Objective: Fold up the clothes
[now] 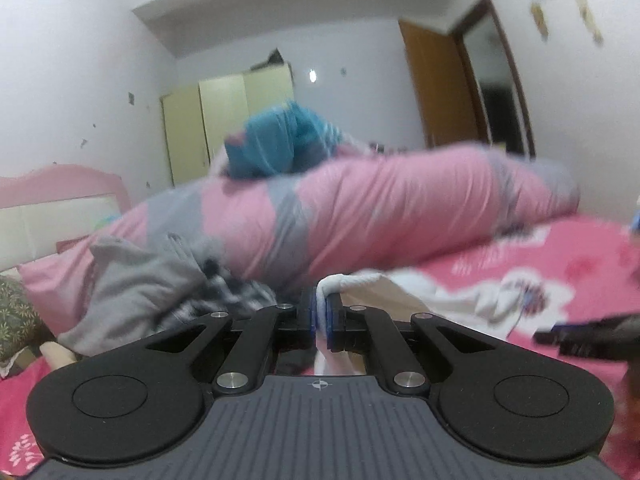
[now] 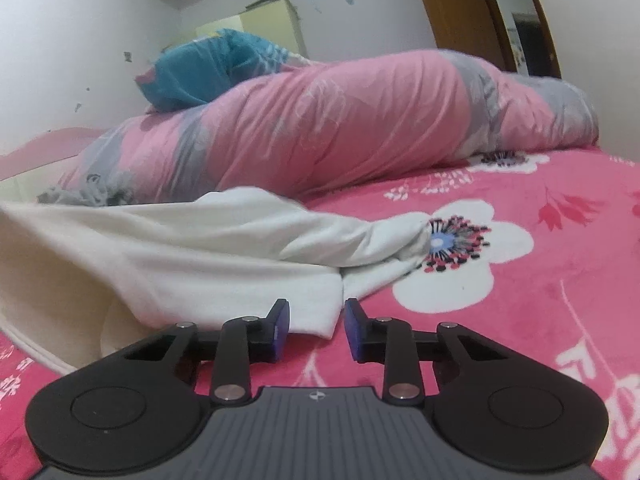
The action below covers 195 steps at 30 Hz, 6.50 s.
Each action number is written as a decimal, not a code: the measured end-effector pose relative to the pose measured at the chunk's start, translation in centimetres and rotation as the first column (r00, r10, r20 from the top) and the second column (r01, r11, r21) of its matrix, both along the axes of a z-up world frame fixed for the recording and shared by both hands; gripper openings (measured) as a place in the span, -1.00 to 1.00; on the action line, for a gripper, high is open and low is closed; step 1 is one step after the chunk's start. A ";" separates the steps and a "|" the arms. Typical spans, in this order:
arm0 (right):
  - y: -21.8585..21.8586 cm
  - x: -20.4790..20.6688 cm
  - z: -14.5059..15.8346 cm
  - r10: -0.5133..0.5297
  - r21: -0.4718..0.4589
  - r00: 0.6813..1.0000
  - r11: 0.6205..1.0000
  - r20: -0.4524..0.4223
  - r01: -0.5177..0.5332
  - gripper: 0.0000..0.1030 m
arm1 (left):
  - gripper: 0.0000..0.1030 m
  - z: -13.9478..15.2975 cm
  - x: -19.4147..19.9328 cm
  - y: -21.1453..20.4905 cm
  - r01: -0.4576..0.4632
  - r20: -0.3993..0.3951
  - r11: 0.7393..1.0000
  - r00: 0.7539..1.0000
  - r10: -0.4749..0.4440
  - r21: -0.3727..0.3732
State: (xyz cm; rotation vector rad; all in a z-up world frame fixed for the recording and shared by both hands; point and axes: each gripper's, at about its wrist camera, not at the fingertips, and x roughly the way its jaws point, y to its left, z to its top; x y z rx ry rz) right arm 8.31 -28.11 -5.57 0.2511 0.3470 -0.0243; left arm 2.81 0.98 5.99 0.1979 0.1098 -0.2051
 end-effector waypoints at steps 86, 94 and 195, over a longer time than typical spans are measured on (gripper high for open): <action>2.7 -11.3 2.5 0.126 0.077 0.976 0.990 -0.178 -0.114 0.15 | -0.13 -12.0 -1.0 8.4 0.016 -0.486 0.994 0.872 -0.065 -0.104; 4.4 -9.5 1.9 0.061 -0.052 0.974 0.996 -0.220 -0.074 -0.91 | -0.89 -12.2 -0.6 9.0 -0.060 -0.439 0.993 0.899 0.009 -0.102; 1.6 14.9 -0.4 0.124 -0.167 0.869 0.959 -0.479 -0.229 -0.69 | -0.65 -14.8 20.4 -3.6 0.236 -0.472 0.938 0.877 -0.093 0.254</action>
